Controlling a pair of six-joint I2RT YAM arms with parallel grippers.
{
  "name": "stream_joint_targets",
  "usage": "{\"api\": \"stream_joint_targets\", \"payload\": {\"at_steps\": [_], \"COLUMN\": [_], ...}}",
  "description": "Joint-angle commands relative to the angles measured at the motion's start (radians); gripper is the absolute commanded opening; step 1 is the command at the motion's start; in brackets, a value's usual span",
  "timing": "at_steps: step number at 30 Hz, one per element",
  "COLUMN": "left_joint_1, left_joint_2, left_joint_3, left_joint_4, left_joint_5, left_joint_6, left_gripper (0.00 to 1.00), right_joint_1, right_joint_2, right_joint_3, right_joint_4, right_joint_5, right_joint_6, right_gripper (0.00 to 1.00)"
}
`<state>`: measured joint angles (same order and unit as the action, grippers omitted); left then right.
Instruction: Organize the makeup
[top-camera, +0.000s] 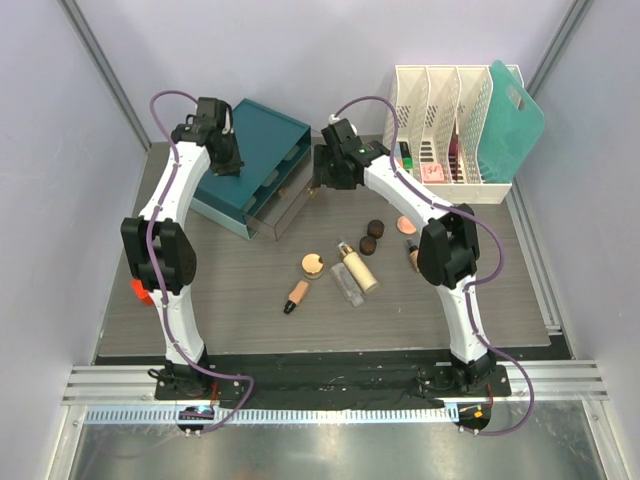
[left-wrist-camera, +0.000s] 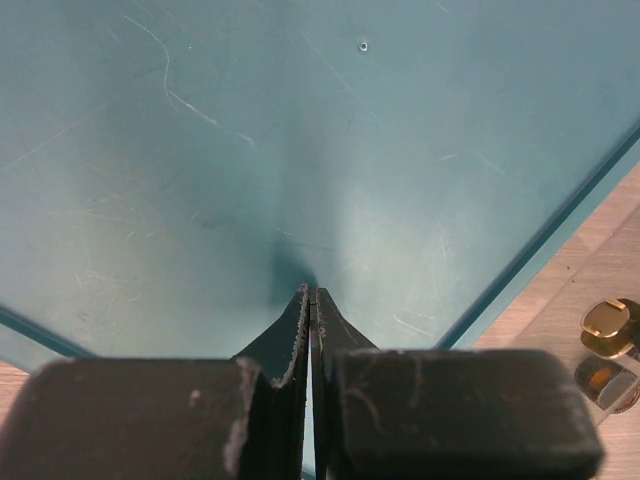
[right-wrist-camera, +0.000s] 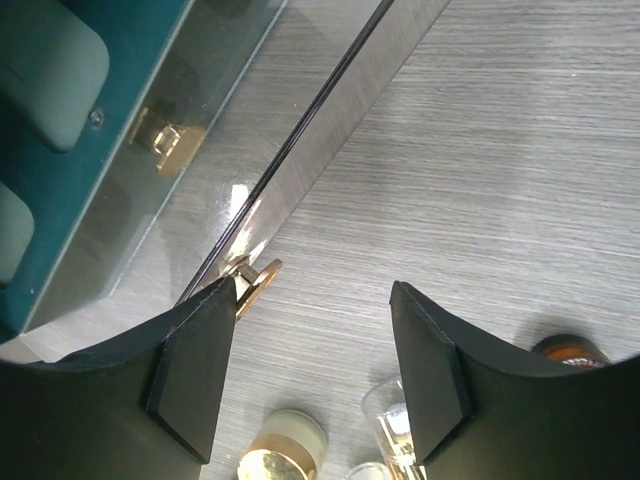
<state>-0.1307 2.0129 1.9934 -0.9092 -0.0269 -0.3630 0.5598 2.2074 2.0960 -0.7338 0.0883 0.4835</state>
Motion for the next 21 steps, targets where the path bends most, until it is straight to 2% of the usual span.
{"api": "stream_joint_targets", "payload": {"at_steps": [1, 8, 21], "left_joint_1": [0.002, 0.002, 0.002], "left_joint_2": [0.021, -0.005, -0.078], "left_joint_3": [-0.010, 0.022, 0.024], "left_joint_4": [-0.062, -0.056, -0.042], "left_joint_5": [-0.036, -0.038, -0.030], "left_joint_6": [0.022, 0.042, 0.065], "left_gripper": [0.00, 0.00, 0.00], "right_joint_1": [-0.037, -0.037, -0.038], "right_joint_2": [-0.044, -0.087, -0.189], "right_joint_3": [0.005, 0.047, -0.039], "right_joint_4": [-0.131, -0.105, -0.035], "right_joint_5": [0.050, -0.024, -0.109], "right_joint_6": [-0.069, -0.094, -0.109], "right_gripper": [0.68, 0.76, 0.77]}}
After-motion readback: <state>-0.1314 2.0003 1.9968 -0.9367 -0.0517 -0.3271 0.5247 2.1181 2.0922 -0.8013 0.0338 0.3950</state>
